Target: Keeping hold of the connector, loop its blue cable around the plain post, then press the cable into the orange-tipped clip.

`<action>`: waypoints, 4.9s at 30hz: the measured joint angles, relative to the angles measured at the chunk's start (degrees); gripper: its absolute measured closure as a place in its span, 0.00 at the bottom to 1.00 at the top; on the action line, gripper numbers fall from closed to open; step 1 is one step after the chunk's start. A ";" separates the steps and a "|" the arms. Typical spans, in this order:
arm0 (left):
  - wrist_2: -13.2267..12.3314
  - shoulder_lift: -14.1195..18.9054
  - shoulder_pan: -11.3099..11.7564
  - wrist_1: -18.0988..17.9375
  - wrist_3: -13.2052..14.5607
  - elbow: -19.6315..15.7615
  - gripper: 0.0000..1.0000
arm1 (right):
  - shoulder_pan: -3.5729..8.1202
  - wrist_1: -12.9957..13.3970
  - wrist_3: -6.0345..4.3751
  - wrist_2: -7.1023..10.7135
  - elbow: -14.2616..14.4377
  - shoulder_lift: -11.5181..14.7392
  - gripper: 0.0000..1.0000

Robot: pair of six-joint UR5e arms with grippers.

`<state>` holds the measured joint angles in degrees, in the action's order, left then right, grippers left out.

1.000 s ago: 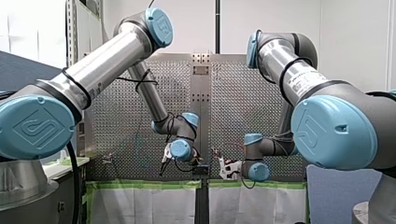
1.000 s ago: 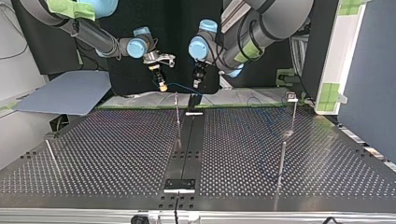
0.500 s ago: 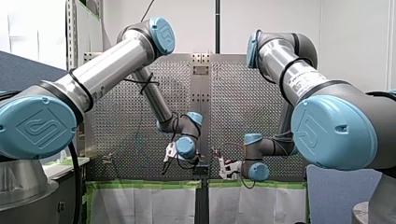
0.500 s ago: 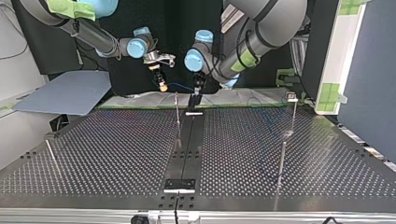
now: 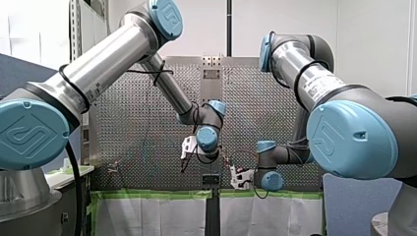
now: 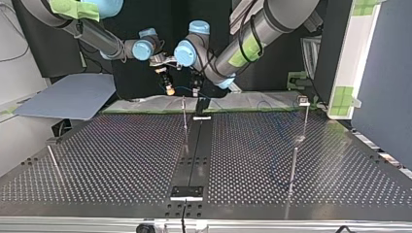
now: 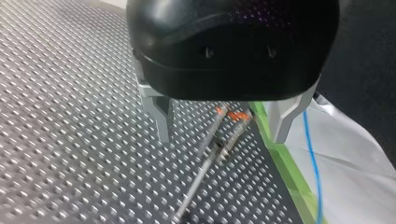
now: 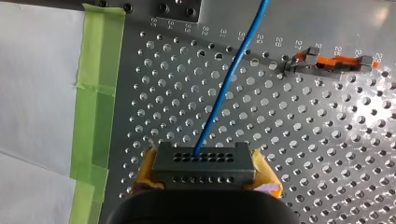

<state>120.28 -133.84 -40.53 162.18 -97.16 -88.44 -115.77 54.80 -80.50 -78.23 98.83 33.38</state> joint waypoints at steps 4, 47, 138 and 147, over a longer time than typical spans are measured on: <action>2.21 2.21 -0.38 2.20 -0.09 1.41 0.01 | -0.03 -0.01 -0.06 0.00 -0.06 0.00 1.00; -4.85 -2.20 9.93 25.92 18.49 15.12 0.01 | -0.85 -0.63 0.00 0.00 -0.50 0.03 1.00; -19.12 -16.90 12.23 47.98 2.33 33.25 0.01 | -2.73 -1.09 0.53 0.09 -0.71 0.00 1.00; -19.01 -20.50 12.26 47.09 3.46 33.55 0.01 | -2.79 -1.06 0.59 0.09 -0.71 0.01 1.00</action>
<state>101.27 -154.34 -28.27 209.27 -93.70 -54.89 -118.57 53.74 -79.91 -78.15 98.12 33.39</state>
